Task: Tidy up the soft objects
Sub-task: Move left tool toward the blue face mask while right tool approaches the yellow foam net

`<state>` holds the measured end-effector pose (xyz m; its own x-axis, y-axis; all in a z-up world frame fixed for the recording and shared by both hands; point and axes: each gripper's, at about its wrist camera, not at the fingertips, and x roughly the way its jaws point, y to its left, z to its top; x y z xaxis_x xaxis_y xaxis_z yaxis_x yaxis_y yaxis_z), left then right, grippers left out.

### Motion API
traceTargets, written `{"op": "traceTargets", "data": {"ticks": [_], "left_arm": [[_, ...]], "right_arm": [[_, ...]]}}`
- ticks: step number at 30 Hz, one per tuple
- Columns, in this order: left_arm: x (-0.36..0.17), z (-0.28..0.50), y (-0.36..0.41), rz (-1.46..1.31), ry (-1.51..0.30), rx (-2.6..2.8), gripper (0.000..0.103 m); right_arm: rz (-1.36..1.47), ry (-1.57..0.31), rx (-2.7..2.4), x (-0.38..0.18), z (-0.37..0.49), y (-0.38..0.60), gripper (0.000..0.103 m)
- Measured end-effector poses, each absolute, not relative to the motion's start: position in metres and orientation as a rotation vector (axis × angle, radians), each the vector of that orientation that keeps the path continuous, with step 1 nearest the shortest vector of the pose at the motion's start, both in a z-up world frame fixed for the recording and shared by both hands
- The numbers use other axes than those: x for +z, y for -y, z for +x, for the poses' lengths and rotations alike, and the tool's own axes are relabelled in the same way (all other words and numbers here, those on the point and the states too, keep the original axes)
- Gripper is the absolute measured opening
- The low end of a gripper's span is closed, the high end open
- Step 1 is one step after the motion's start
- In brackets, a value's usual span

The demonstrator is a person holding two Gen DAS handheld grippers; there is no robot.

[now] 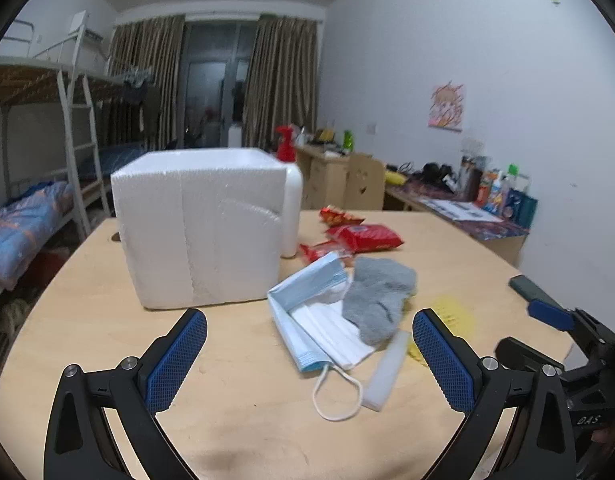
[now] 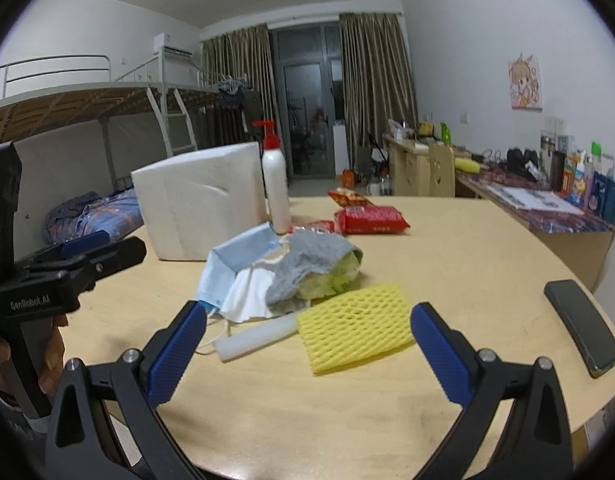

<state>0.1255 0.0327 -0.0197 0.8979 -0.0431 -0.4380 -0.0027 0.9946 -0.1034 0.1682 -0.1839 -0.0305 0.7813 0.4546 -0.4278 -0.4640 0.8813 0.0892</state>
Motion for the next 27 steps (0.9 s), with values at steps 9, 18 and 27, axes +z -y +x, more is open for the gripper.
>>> {"op": "traceTargets", "data": {"ticks": [9,18,27], "left_arm": [[-0.033,0.176,-0.040,-0.136,-0.569,-0.032,0.103],[-0.055,0.220,-0.050,-0.185,-0.686,-0.024,0.097],[-0.077,0.248,-0.056,-0.244,-0.818,-0.040,0.077]], "right_arm": [[-0.049,-0.546,0.464,-0.039,0.201,0.183,0.103],[-0.071,-0.636,0.479,-0.051,0.227,0.176,0.103],[-0.111,-0.703,0.488,-0.058,0.246,0.171,0.099]]}}
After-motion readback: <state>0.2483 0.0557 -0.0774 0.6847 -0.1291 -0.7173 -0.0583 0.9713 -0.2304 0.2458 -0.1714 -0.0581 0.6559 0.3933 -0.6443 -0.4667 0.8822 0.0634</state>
